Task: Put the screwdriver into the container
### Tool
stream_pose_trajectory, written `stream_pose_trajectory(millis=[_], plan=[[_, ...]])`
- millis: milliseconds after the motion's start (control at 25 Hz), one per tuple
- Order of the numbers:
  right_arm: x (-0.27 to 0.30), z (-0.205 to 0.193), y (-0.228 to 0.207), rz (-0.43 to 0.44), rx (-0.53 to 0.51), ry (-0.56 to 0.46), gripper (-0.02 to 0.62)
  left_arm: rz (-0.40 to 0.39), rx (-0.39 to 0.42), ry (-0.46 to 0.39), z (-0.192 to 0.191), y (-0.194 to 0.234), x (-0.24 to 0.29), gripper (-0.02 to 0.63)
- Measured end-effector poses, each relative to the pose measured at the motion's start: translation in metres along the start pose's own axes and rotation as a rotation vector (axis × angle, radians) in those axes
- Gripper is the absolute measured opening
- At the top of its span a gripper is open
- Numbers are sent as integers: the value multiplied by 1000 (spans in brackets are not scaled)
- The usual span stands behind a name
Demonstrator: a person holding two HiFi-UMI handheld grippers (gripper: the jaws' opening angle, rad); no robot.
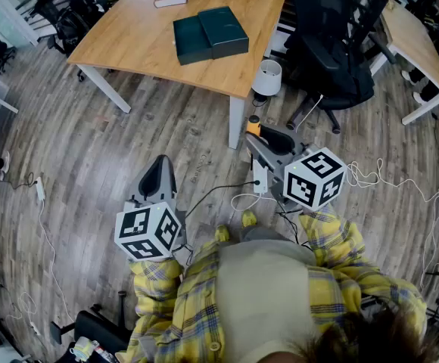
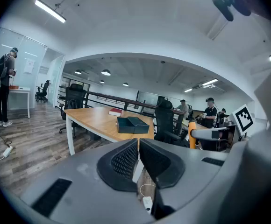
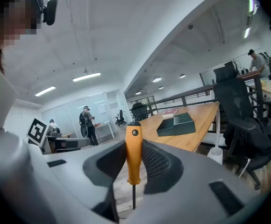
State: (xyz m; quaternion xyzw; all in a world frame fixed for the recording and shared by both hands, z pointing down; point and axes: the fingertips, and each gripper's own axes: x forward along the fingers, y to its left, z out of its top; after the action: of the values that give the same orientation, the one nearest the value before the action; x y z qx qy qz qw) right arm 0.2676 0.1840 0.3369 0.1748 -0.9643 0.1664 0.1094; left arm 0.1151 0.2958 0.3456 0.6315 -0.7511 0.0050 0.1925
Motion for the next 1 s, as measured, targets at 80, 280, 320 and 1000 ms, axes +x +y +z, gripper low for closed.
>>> stream_pose_trajectory(millis=[80,280,320,1000], plan=[[2,2,-2,2,-2,0,163,0,1,-1,1,0,2,18],[4,2,-4,6,1,-5,163,4,3,-4,0,1,3,18],[4,2,-4,9,3,-5,163,6,2,-5,0,2,3,18],[11,11,-49,59,9,11,163,39,1,-28,7,-18,42,18]])
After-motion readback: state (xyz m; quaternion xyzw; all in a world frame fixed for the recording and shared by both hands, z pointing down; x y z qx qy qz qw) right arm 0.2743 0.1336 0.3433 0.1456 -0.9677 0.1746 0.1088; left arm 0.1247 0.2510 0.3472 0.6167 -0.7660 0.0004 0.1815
